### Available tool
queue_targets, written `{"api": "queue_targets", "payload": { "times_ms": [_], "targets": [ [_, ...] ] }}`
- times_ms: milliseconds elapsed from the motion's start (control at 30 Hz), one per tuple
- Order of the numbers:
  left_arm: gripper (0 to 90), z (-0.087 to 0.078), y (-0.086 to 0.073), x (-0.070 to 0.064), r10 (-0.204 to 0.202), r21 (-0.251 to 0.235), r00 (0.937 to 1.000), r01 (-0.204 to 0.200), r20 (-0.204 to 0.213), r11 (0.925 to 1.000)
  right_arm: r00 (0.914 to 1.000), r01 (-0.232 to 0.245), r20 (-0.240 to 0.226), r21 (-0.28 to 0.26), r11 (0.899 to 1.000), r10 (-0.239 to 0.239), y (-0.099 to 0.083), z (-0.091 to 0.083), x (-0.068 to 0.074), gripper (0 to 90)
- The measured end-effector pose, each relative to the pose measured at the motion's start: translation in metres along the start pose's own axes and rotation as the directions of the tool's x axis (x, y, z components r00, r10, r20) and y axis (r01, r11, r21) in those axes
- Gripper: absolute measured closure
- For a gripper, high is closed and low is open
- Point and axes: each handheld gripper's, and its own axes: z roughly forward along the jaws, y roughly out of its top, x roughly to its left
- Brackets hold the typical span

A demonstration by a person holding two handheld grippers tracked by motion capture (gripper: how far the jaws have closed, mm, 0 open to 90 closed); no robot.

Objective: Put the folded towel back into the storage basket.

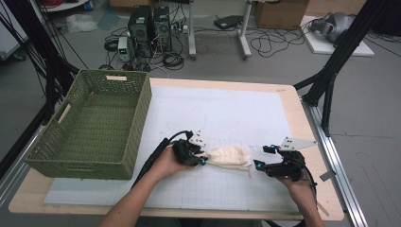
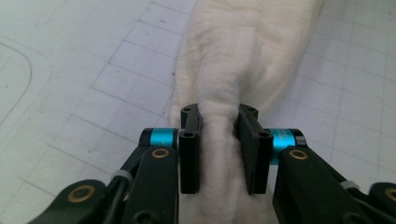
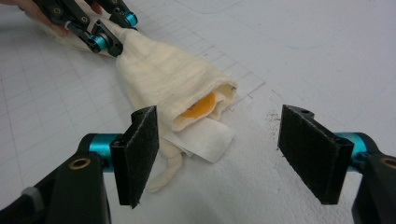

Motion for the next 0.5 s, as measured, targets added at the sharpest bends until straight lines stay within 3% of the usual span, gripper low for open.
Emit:
{"api": "queue_targets", "payload": {
  "times_ms": [233,367,500],
  "targets": [
    [78.2,-0.0008,-0.0009,0.0032,-0.047,-0.009,0.9989,0.047,0.007,0.9988,1.0000,-0.006,0.002,-0.005,1.000,0.006,-0.0007,-0.0006,-0.0013,27.3],
    [79.0,-0.0020,0.0004,0.0011,-0.049,0.000,0.9988,0.049,-0.003,0.9988,0.9998,-0.021,0.005,-0.007,1.000,0.021,-0.0014,-0.0011,-0.0018,25.5],
    [79.2,-0.0071,0.0007,0.0005,-0.075,0.007,0.9970,0.075,0.017,0.9971,0.9996,-0.028,0.007,-0.012,1.000,0.028,-0.0021,-0.0005,-0.0034,22.6]
  ]
}}
